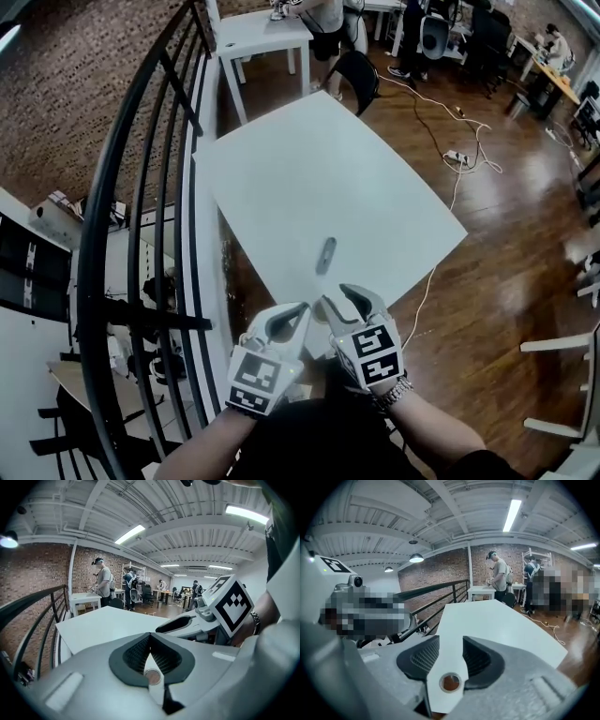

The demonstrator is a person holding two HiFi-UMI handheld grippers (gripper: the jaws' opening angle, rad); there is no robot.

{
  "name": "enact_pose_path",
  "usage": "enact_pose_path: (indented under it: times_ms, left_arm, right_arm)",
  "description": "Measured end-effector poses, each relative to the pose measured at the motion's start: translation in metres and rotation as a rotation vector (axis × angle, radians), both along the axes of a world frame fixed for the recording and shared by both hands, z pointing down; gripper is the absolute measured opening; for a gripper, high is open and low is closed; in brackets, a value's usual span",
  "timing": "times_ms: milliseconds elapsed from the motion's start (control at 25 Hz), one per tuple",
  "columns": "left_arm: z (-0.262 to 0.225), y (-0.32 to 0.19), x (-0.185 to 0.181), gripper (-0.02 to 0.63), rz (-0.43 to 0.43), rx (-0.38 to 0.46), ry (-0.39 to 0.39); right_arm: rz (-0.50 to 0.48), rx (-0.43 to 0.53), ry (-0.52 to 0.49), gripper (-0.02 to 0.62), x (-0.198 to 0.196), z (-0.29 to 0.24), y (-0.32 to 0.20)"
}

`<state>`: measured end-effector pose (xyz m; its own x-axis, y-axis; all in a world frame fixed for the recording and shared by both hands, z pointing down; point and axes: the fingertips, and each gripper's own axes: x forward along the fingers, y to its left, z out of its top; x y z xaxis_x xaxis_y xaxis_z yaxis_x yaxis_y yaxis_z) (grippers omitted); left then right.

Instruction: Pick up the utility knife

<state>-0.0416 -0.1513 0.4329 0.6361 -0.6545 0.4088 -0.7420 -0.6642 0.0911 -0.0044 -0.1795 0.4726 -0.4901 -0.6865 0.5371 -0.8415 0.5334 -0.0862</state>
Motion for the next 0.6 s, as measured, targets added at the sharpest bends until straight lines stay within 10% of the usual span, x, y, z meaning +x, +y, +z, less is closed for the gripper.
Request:
enact_pose_path:
  times_ms: [600]
  left_arm:
    - [0.048,-0.065,0.008,0.017,-0.105,-0.122,-0.009]
  right_arm:
    - [0.031,-0.162,0.071,0.231,0.006,0.1,-0.085]
